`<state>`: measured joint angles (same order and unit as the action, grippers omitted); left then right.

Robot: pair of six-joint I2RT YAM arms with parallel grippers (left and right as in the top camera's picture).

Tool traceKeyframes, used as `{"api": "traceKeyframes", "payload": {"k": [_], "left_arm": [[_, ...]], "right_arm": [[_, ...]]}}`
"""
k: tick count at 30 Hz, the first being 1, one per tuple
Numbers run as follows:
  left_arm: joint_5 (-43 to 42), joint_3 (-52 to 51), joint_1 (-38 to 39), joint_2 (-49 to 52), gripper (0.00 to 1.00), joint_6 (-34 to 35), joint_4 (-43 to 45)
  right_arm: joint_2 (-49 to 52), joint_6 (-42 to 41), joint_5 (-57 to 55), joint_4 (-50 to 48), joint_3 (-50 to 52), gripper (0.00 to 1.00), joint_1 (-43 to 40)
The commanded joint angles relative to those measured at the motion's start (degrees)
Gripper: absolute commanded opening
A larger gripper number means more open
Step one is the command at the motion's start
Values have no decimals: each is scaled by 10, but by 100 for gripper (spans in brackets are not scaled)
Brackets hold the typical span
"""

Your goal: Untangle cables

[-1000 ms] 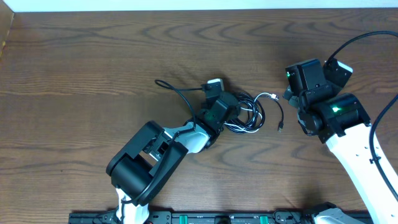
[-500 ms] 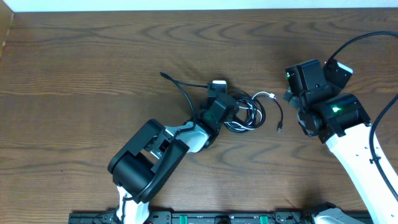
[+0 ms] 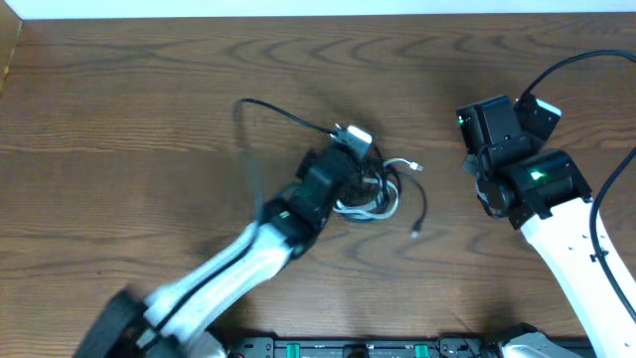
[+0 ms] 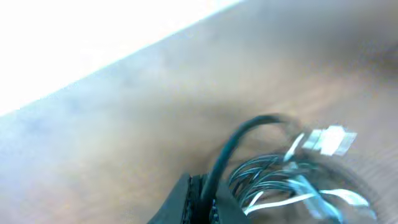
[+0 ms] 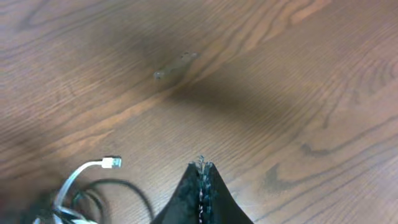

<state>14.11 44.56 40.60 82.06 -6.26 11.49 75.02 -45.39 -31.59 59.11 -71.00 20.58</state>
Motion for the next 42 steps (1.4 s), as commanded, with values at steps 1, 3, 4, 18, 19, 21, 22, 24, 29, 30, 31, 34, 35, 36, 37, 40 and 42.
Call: {"api": "traceKeyframes", "payload": {"k": [1,3,4,18,19,21,22,24,29,30,31,34,35,36,37,40,42], "left_arm": [[23,10,-2,-153,7,-51,-19],[22,10,-2,-202,7,-51,-28],[18,10,-2,-225,7,-51,-33],[-111,10,-2,-299,7,-48,-50],[-111,10,-2,-296,7,-48,-50],[-104,10,-2,-293,8,-49,-50],[-89,10,-2,-292,8,-49,-50],[-41,10,-2,-292,7,-55,-50],[-1,10,-2,-292,7,-74,-50],[-1,10,-2,-292,8,-74,-50],[-1,10,-2,-292,8,-74,-50],[-1,10,-2,-292,7,-74,-50],[-1,10,-2,-292,7,-74,-50],[-1,10,-2,-292,7,-74,-50],[-1,10,-2,-292,7,-74,-50],[-1,10,-2,-292,8,-74,-51],[-1,10,-2,-292,7,-74,-51]], "right_arm": [[3,101,85,-38,30,1,-6],[9,170,163,-79,52,1,-6],[13,214,217,-106,66,1,-6],[37,469,501,-269,123,11,75],[38,474,501,-278,123,30,86],[41,485,496,-293,123,46,110],[42,487,485,-294,123,50,121],[45,487,441,-289,123,59,142],[59,487,349,-255,123,71,160],[65,487,349,-255,124,73,159],[71,487,349,-257,124,76,159],[96,487,352,-268,124,83,160],[106,487,352,-273,124,84,160],[117,487,351,-279,124,85,161],[126,487,351,-286,124,86,162],[152,487,351,-311,124,88,163],[164,487,351,-329,124,83,163]]}}
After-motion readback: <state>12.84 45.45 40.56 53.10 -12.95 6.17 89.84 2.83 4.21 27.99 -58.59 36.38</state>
